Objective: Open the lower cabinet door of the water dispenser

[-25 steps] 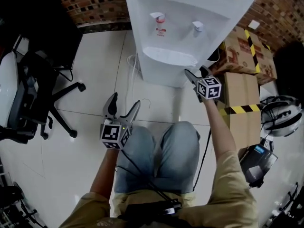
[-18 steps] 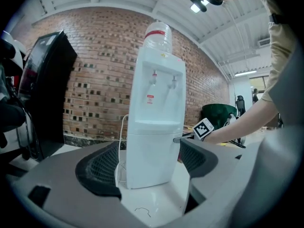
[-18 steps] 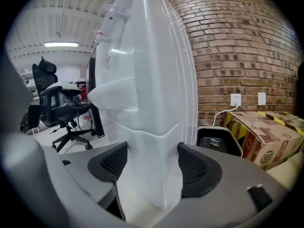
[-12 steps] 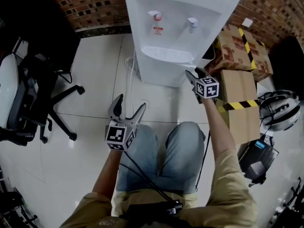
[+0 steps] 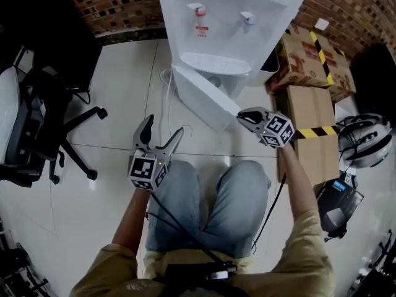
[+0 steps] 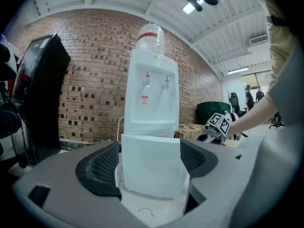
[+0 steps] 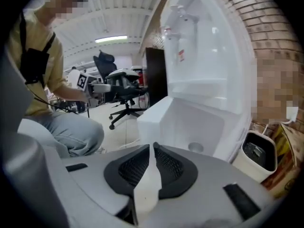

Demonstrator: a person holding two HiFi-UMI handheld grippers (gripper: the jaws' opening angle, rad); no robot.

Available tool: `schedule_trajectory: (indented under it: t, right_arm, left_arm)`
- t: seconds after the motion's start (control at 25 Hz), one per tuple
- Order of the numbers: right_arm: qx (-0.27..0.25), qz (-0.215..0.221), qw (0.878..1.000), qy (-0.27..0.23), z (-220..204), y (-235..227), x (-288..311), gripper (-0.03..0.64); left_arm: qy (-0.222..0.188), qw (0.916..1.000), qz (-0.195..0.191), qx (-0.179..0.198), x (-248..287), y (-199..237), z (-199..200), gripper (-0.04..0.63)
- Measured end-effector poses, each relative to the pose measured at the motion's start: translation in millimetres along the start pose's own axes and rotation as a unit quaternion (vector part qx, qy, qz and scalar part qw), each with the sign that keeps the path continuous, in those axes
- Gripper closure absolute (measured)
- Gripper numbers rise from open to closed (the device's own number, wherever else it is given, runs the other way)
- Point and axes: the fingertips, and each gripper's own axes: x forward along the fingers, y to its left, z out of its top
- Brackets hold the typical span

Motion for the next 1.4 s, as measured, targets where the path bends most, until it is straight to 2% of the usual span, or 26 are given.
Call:
schedule_trajectory:
  t: [0.12, 0.16, 0.24, 0.36, 0.48, 0.64, 0.76, 0.8, 0.88, 0.92, 0.96, 1.08, 1.16, 1.24, 1.4]
  right_arm:
    - [-0.039, 0.065, 0.997, -0.002, 12.9, 50.7, 27.2, 0.560]
    - [-0.048, 0.088, 0.995, -0.006, 19.6, 68.3, 38.5, 0.538]
    - [-0.065, 0.130, 0.989, -0.020, 35.0, 100.6, 62.6, 0.508]
    - [-0.096, 0.188, 0.977, -0.028, 59.4, 143.2, 102.0, 0.500]
    - [-0.094, 0.216, 0.971, -0.041, 91.6, 178.7, 148.5, 0.514]
    - [0.000, 0.201, 0.976, -0.086, 122.5, 185.8, 218.1, 0.520]
    - [0.012, 0.198, 0.976, -0.094, 138.6, 191.1, 249.0, 0.506]
    - [0.007, 0.199, 0.976, -0.090, 141.2, 195.9, 253.6, 0.477]
    - [0.017, 0.198, 0.977, -0.072, 136.5, 201.0, 253.8, 0.316]
    - [0.028, 0.193, 0.979, -0.056, 130.7, 197.3, 250.8, 0.272]
    - [0.035, 0.185, 0.981, -0.036, 124.4, 190.7, 244.5, 0.262]
    - [0.046, 0.147, 0.988, 0.011, 111.3, 167.5, 192.3, 0.262]
    - [0.075, 0.106, 0.991, 0.015, 120.3, 146.2, 141.9, 0.262]
    - [0.104, 0.065, 0.992, 0.004, 146.1, 129.0, 89.1, 0.262]
    - [0.113, -0.023, 0.993, -0.023, 227.8, 118.9, -25.4, 0.262]
  left_arm:
    - [0.012, 0.9999, 0.006, 0.008, -1.2, 12.9, -9.2, 0.204]
    - [0.014, 0.9998, 0.011, 0.009, -3.2, 18.2, -10.8, 0.204]
    - [0.016, 0.9995, 0.025, 0.009, -11.1, 28.5, -13.1, 0.204]
    - [0.018, 0.9985, 0.052, 0.004, -27.9, 44.8, -19.4, 0.204]
    - [0.027, 0.9961, 0.084, -0.004, -54.1, 64.1, -25.8, 0.204]
    - [0.027, 0.9902, 0.136, -0.016, -91.9, 94.0, -24.3, 0.204]
    - [0.024, 0.9837, 0.177, -0.024, -121.6, 115.2, -22.3, 0.204]
    - [0.025, 0.9820, 0.185, -0.027, -128.2, 118.8, -21.3, 0.204]
    - [0.029, 0.9808, 0.190, -0.034, -132.3, 120.2, -14.9, 0.204]
    - [0.030, 0.9806, 0.190, -0.040, -130.6, 121.3, -8.7, 0.204]
    - [0.030, 0.9805, 0.188, -0.047, -127.3, 121.6, -0.3, 0.204]
    - [0.041, 0.9847, 0.162, -0.051, -114.5, 98.2, 37.6, 0.204]
    - [0.050, 0.9894, 0.130, -0.041, -101.9, 73.9, 78.6, 0.204]
    - [0.052, 0.9926, 0.103, -0.038, -91.4, 51.7, 127.9, 0.204]
    - [0.048, 0.9961, 0.057, -0.048, -87.3, 9.9, 226.7, 0.204]
